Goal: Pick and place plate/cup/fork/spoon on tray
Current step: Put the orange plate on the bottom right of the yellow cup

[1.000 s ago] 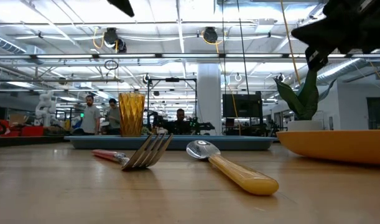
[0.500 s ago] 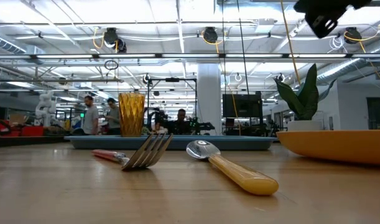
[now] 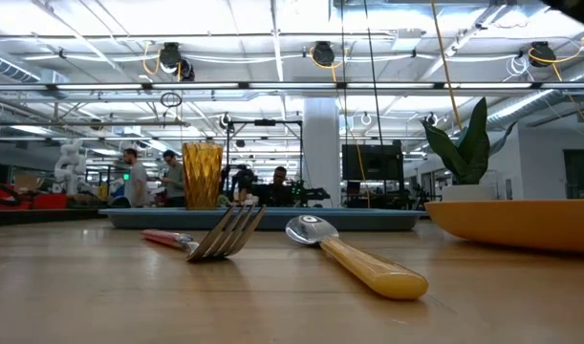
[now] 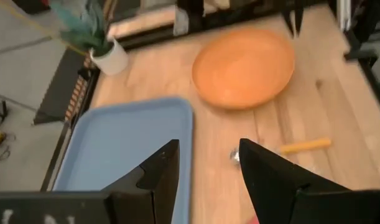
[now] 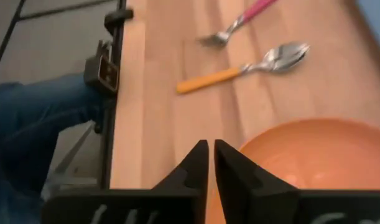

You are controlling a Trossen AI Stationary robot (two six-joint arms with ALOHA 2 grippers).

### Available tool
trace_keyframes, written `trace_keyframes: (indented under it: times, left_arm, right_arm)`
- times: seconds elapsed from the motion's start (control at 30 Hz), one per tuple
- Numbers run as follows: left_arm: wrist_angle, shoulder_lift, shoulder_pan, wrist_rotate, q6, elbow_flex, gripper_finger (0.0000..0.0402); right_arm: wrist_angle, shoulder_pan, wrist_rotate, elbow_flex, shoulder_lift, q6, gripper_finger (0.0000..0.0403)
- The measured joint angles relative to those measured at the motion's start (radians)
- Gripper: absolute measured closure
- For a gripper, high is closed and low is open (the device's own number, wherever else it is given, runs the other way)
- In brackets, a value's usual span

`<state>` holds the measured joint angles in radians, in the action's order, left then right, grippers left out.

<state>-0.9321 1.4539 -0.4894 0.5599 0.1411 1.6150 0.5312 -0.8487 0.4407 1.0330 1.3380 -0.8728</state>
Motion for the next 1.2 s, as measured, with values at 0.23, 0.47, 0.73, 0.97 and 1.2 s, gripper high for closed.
trace_keyframes:
  times: [0.23, 0.47, 0.73, 0.97, 1.2]
  left_arm:
    - [0.001, 0.062, -0.033, 0.027, 0.037, -0.002, 0.0232]
    - [0.015, 0.138, -0.043, 0.072, 0.107, -0.002, 0.0232]
    - [0.026, 0.207, -0.043, 0.118, 0.185, -0.002, 0.0232]
    - [0.074, 0.231, -0.044, 0.122, 0.191, -0.002, 0.0232]
    - [0.074, 0.230, -0.045, 0.149, 0.202, -0.002, 0.0232]
  right_arm:
    - [0.049, -0.079, -0.023, 0.019, 0.080, -0.114, 0.0314]
    - [0.142, -0.116, -0.106, 0.019, 0.166, -0.241, 0.0259]
    - [0.188, -0.125, -0.133, 0.017, 0.215, -0.197, 0.0248]
    - [0.196, -0.124, -0.131, 0.017, 0.244, -0.168, 0.0248]
    - [0.193, -0.113, -0.132, 0.016, 0.307, -0.133, 0.0249]
